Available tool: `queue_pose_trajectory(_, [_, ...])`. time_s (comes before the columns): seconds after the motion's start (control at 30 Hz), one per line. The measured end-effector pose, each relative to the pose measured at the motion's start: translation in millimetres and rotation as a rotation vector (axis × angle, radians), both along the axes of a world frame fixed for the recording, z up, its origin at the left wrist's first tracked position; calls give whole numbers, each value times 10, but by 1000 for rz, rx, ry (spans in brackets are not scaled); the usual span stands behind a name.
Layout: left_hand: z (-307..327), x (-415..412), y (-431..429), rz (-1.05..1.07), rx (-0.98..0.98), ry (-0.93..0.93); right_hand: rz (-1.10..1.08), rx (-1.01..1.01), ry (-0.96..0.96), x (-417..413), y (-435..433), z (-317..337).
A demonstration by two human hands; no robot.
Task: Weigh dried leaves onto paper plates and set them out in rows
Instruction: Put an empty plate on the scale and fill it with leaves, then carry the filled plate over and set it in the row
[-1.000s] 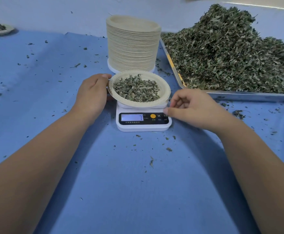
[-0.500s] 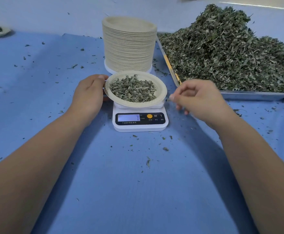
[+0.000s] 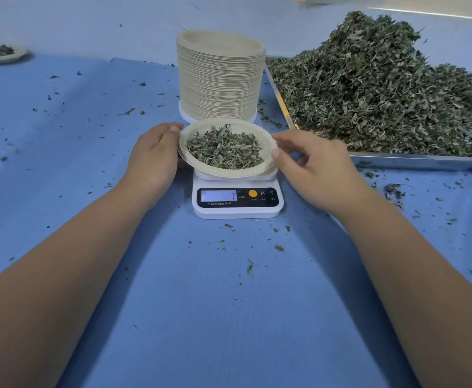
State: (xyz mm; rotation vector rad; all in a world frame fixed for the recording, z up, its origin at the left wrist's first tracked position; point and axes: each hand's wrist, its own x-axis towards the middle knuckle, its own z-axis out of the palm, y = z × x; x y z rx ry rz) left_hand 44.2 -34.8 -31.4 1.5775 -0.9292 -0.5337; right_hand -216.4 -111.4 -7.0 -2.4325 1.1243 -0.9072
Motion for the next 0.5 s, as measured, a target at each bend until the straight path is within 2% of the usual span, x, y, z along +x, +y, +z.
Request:
queue_pose_trajectory(0.27, [-26, 27, -39, -61, -13, -87, 114, 174, 39, 18, -1, -115])
queue_pose_trajectory(0.37, [-17, 28, -48, -19, -22, 37, 141, 218, -31, 98, 36, -152])
queue_pose_trajectory(0.5, [62, 21, -19, 78, -67, 256, 100, 145, -148, 324, 70, -129])
